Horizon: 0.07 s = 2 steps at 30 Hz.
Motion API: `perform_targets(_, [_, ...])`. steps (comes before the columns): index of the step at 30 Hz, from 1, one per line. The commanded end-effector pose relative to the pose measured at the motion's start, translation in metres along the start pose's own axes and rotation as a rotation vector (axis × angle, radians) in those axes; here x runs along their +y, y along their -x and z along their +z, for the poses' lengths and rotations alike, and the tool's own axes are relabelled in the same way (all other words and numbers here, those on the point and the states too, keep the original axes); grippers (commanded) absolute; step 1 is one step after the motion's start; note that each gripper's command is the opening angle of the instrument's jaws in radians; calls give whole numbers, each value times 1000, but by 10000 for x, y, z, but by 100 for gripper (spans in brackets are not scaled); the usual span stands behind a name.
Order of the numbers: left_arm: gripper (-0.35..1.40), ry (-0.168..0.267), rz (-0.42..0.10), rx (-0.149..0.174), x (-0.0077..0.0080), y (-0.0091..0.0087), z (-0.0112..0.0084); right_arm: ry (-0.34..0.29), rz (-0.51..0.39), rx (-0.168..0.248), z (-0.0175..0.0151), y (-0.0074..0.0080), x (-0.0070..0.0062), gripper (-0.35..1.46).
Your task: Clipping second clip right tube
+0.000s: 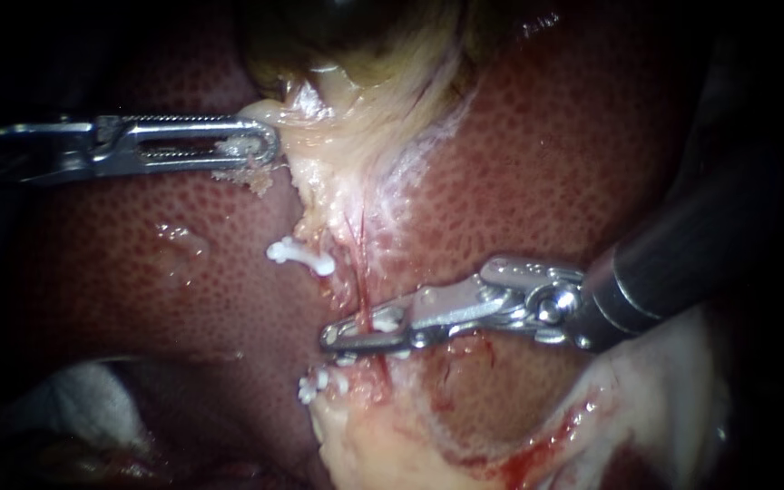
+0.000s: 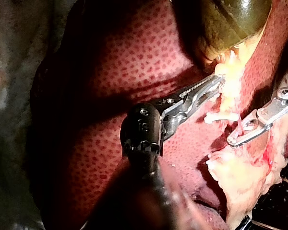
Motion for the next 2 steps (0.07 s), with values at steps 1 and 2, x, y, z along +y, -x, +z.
perform_targets(1, [-35, 0, 0, 0, 0, 0, 0, 0, 0, 0, 0, 0, 0, -35])
perform_targets(2, [-35, 0, 0, 0, 0, 0, 0, 0, -1, 0, 0, 0, 0, -35])
